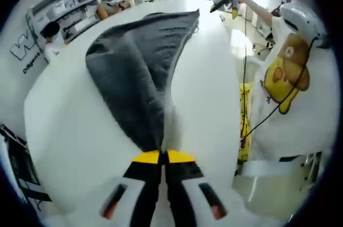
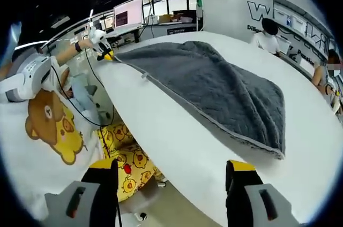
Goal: Fold the towel on the table until its edges align and the towel forms a compact rectangular stack.
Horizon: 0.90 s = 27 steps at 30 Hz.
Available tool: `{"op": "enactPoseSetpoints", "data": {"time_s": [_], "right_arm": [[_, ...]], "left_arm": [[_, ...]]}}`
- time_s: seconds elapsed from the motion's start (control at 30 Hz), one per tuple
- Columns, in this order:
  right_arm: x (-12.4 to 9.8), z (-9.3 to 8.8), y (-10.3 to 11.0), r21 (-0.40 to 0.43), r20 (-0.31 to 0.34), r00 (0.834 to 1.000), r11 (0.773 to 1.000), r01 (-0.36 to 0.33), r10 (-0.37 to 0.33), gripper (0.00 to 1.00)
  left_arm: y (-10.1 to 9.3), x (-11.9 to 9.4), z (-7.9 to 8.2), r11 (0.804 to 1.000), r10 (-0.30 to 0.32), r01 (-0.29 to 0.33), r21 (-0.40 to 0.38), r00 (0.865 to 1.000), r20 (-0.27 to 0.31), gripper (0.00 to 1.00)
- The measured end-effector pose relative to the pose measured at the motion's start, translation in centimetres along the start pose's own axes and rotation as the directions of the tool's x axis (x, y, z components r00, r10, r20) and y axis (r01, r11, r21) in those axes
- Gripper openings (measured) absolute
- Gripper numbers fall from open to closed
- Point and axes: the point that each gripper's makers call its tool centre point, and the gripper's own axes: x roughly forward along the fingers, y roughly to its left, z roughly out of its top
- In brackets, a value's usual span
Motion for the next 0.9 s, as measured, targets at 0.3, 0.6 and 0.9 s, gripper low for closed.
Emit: {"op": "enactPoseSetpoints", "data": {"time_s": [0.3, 0.6, 0.9], "right_arm": [[-0.4, -0.3, 0.6, -0.004, 0.007, 1.0, 1.0, 0.0, 0.0, 0.86], [-0.7, -0.6, 0.6, 0.001, 0.013, 1.0, 1.0, 0.003, -0.003, 0.86], [-0.7, -0.8, 0.6, 0.004, 0.012, 1.0, 1.0, 0.001, -0.001, 0.86]], "left_arm": [[1.5, -0.5, -1.1, 0.997, 0.078, -0.078, 0.013, 0.996, -0.045, 0.04], [2.8, -1.0, -2.0, 0.991, 0.131, -0.13, 0.018, 0.988, -0.083, 0.04], [2.4, -1.5, -1.4, 0.993, 0.116, -0.117, -0.035, 0.993, -0.025, 0.09]]}}
